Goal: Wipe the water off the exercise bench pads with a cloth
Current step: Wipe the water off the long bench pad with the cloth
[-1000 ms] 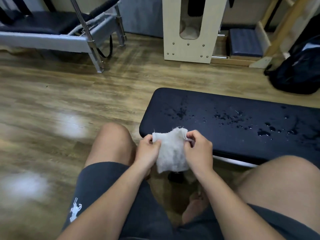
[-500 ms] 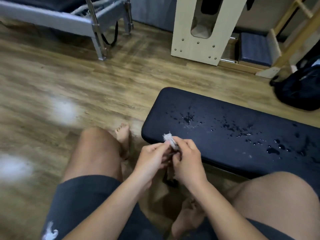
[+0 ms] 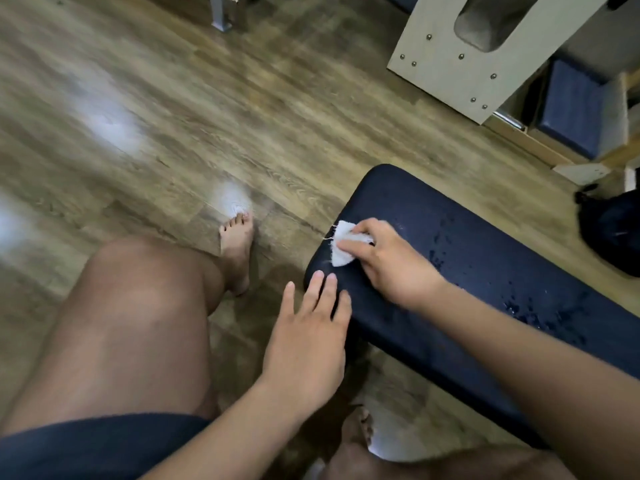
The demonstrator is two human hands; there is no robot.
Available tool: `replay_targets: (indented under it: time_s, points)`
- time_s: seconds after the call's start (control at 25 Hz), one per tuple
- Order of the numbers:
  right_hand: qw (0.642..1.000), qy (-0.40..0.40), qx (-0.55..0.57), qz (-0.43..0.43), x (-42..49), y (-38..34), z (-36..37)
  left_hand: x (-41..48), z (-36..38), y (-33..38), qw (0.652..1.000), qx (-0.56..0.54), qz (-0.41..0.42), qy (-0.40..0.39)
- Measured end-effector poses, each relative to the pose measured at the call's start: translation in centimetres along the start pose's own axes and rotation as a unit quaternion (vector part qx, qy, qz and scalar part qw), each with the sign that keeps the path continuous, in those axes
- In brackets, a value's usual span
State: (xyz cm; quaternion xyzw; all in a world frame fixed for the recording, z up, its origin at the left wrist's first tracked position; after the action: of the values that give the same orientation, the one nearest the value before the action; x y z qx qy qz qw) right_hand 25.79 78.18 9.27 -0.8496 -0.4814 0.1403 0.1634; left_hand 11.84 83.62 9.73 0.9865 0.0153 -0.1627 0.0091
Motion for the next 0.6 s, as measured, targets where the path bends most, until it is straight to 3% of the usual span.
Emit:
replay_targets:
  time_s: [0.2,0.32,0.4,0.48,0.6]
  points:
    - [0.983,0.077,-0.042,0.163,7.0,10.5,-6.1,0.6,0.0,-0.1,1.0,-0.004,-0.007,0.001]
    - [0.973,0.1,-0.023,0.205,8.2,10.5,-6.2,0.5,-0.4,0.1,1.0,-0.003,0.004,0.009]
    - [0.975,0.109,-0.03,0.19,6.5,7.4,-5.1,0.7,-0.8,0.4,1.0,0.004,0.009,-0.004]
    - [0.989,0.096,0.003,0.11,3.0,2.6,-3.2,0.7,-0.9,0.9,1.0,0.013,0.006,0.003]
    - [0.997,0.006,0.077,-0.02,-1.8,-3.2,-0.2,0.4,-0.6,1.5,1.0,0.023,0.001,-0.005]
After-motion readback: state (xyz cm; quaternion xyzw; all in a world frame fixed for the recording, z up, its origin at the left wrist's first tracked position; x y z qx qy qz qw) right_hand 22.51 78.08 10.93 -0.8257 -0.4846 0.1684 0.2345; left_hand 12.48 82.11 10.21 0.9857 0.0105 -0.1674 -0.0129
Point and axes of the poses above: each hand's wrist, its own x-axis towards the middle knuckle, its own z-axis out of the palm, y = z × x, the point moved 6 cm from there along x, towards the middle knuckle, and after that the axes turned 13 degrees about x, right-handed, at the moved point
